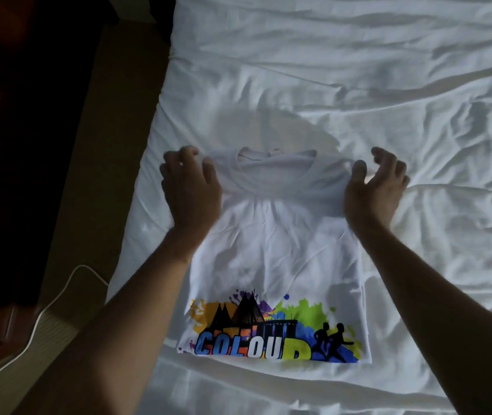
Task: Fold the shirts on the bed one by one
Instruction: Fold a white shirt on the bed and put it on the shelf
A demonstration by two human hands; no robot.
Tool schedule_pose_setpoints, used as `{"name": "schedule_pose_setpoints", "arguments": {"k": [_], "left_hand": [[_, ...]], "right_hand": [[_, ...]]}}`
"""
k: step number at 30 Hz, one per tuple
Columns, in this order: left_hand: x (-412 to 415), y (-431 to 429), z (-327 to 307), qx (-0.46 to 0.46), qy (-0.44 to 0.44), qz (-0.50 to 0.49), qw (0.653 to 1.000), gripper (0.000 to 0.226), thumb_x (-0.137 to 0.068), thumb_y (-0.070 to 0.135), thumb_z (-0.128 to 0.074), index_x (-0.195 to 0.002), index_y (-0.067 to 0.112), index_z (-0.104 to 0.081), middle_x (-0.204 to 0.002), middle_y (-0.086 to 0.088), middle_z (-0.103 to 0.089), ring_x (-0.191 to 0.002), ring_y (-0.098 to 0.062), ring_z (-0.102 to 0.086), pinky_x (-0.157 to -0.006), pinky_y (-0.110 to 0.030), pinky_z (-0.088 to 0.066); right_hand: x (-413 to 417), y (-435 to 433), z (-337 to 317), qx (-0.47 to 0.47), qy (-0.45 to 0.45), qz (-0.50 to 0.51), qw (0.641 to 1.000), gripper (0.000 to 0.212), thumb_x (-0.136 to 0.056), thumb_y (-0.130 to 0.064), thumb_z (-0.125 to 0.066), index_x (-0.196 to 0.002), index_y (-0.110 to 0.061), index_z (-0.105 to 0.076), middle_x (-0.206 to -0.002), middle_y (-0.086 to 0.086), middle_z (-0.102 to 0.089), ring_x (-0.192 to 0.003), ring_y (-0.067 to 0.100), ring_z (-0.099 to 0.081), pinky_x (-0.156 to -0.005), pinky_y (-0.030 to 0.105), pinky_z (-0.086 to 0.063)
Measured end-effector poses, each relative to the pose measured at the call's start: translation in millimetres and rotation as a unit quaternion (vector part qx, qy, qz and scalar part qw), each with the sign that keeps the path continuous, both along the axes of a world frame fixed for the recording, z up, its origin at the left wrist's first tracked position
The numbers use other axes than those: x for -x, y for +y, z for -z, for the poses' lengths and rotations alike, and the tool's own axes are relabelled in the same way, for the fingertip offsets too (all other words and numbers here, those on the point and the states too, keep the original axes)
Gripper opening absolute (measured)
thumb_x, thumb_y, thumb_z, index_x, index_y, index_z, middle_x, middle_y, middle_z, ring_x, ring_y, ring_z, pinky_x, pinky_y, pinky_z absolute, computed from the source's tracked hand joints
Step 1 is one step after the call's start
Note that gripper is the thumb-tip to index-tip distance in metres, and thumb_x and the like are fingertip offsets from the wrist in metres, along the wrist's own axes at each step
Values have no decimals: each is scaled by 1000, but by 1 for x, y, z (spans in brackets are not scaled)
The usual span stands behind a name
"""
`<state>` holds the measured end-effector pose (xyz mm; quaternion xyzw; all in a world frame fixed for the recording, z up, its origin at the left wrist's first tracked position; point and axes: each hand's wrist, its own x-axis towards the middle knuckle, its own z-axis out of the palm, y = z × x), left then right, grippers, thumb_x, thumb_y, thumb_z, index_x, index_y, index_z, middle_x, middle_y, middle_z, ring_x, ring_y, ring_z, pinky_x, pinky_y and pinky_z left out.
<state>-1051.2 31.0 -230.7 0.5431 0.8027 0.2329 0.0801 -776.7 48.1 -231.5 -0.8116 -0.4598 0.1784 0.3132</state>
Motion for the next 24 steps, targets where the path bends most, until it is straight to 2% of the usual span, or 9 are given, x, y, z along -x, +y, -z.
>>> {"name": "schedule_pose_setpoints", "arguments": {"k": [2,3,5,7,10,13,16,20,24], "left_hand": [[-23,-30,2,-36,60,117,991,36,-101,23,-48,-130,6,-60,-131,-21,-59,-117,-42,-57,-92,-49,-49],[-35,-46,8,-22,76,181,980,42,-102,24,-44,-136,4,-59,-141,-23,-57,-128,-44,-53,-102,-53,-46],[-46,-73,23,53,107,261,958,54,-108,33,-35,-153,5,-47,-161,-22,-40,-151,-42,-33,-120,-58,-31],[-36,-85,38,122,135,285,941,63,-111,44,-27,-163,8,-28,-171,-19,-20,-160,-37,-12,-126,-59,-16],[-10,-88,42,165,146,251,942,70,-110,51,-26,-166,9,-16,-173,-17,-8,-161,-33,-1,-128,-58,-8],[-8,-96,28,168,144,200,954,65,-111,44,-22,-165,7,-20,-173,-19,-7,-161,-35,-1,-128,-60,-7],[-35,-128,17,132,114,239,955,62,-109,35,-24,-164,6,-21,-173,-19,-8,-161,-36,0,-128,-59,-7],[-62,-182,32,136,114,289,941,65,-106,35,-34,-163,4,-26,-171,-20,-16,-160,-39,-10,-123,-64,-20],[-48,-198,38,153,134,257,945,71,-104,42,-43,-163,6,-27,-171,-20,-15,-160,-37,-9,-126,-63,-16]], "right_hand": [[17,-26,-3,-65,-107,-114,986,42,-101,-25,-53,-140,-12,-56,-146,13,-53,-135,36,-46,-112,44,-34],[26,-42,0,-62,-152,-200,966,46,-104,-27,-49,-146,-9,-52,-155,16,-46,-144,37,-39,-118,47,-31],[38,-74,13,10,-210,-350,913,59,-107,-37,-38,-159,-9,-35,-169,16,-25,-158,36,-15,-126,54,-17],[34,-92,30,75,-256,-411,872,68,-108,-47,-29,-164,-11,-19,-172,13,-9,-160,31,-1,-128,56,-9],[17,-98,39,129,-292,-395,861,76,-107,-56,-25,-165,-10,-9,-173,11,-1,-160,30,3,-128,55,-5],[15,-105,28,135,-275,-345,887,74,-108,-50,-26,-164,-4,-10,-172,16,0,-160,33,5,-128,55,-5],[32,-135,15,113,-238,-340,903,70,-108,-42,-27,-164,-4,-10,-172,17,3,-159,32,9,-129,52,1],[49,-191,19,114,-207,-399,886,67,-107,-40,-25,-163,-4,-17,-172,18,-1,-160,34,4,-128,55,-2],[28,-221,30,178,-244,-413,859,72,-105,-56,-21,-167,-20,-6,-174,10,5,-160,30,8,-128,54,0]]}}
